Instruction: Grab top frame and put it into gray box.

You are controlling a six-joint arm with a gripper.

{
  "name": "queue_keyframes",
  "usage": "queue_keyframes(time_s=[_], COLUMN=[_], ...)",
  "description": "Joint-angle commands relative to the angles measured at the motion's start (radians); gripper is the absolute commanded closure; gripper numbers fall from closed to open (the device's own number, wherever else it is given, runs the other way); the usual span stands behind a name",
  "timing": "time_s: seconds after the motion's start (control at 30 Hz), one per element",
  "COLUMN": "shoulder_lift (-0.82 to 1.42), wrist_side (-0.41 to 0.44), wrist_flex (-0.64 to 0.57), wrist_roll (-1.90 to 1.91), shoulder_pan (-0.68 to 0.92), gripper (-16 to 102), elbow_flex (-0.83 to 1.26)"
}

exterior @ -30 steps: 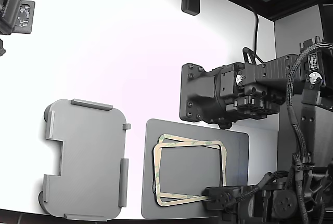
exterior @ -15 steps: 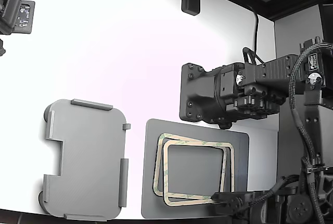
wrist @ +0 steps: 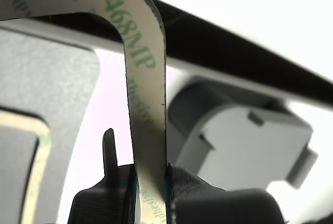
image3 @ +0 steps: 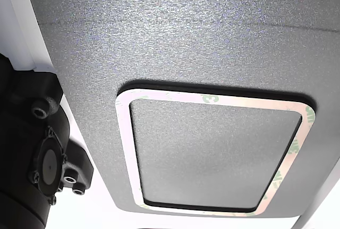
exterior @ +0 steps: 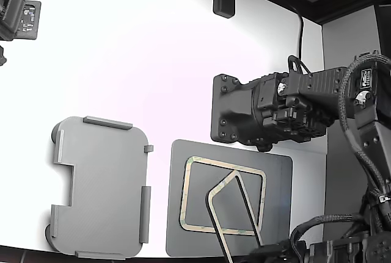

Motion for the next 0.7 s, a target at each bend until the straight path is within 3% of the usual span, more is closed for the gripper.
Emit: queue_keyframes(time_s=[0.0,0.1,0.47,0.67], shoulder_lift=[0.041,0.095,0.189,0.156], wrist_side=[-0.037,-0.075,-0.078,-0.236], wrist_flex=[0.009,0.009,0.002,-0.023], wrist_roll=[0.577,0.937,1.562,1.674], shoulder_pan=[-0.110,-0.204,-0.508,-0.689], gripper=[97,97,100,100], elbow_flex=[-0.060,-0.044,0.037,0.040])
